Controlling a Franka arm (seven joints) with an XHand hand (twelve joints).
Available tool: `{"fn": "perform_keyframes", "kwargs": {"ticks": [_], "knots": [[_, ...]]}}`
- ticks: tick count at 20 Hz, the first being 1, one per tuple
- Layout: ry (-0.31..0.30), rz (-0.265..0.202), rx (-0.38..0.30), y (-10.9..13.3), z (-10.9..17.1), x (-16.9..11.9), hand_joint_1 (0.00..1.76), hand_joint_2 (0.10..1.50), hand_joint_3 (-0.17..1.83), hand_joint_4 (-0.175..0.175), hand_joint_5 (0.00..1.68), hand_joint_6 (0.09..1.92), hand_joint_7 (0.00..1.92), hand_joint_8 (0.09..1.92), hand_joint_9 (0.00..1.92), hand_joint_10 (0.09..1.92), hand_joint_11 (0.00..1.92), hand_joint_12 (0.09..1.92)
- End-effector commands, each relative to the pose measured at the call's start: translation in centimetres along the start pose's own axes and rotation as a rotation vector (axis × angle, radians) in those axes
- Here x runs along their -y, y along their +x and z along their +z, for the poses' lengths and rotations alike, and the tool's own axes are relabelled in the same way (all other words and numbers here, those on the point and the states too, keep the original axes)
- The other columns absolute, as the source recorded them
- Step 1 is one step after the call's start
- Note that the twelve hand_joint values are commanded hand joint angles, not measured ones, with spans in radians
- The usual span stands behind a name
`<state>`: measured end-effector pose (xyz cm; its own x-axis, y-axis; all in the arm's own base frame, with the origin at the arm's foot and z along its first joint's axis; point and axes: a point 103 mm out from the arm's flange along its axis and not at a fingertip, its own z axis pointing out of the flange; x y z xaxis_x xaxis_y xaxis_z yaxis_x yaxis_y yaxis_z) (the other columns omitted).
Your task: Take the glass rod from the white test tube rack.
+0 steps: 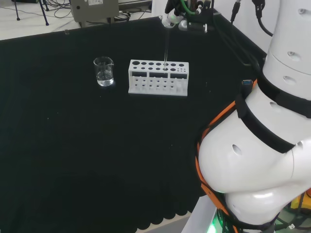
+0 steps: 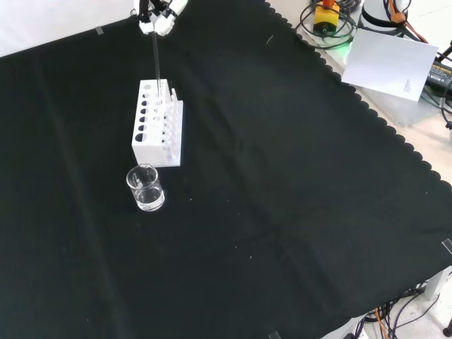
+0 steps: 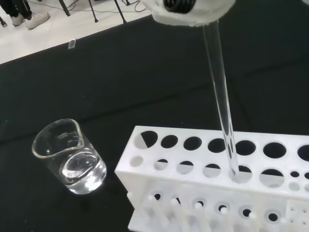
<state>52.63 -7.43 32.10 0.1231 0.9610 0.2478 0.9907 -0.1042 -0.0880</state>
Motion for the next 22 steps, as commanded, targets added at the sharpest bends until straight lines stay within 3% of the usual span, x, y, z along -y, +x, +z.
{"fn": "perform_keyframes", "kwargs": {"ticks": [1,8,22], "knots": [[-0.024,-0.027,0.032,2.1,-1.9,1.2,1.23,1.04,-0.17,-0.175,1.38,0.36,1.57,0.94,1.90,0.46,1.81,0.72],[-0.044,-0.045,0.047,3.5,-3.5,1.5,1.23,1.04,-0.17,-0.175,1.40,0.30,1.57,0.93,1.91,0.45,1.81,0.73],[-0.041,-0.072,0.055,3.9,-3.2,1.5,1.23,1.03,-0.17,-0.175,1.42,0.27,1.58,0.93,1.91,0.44,1.81,0.74]]}}
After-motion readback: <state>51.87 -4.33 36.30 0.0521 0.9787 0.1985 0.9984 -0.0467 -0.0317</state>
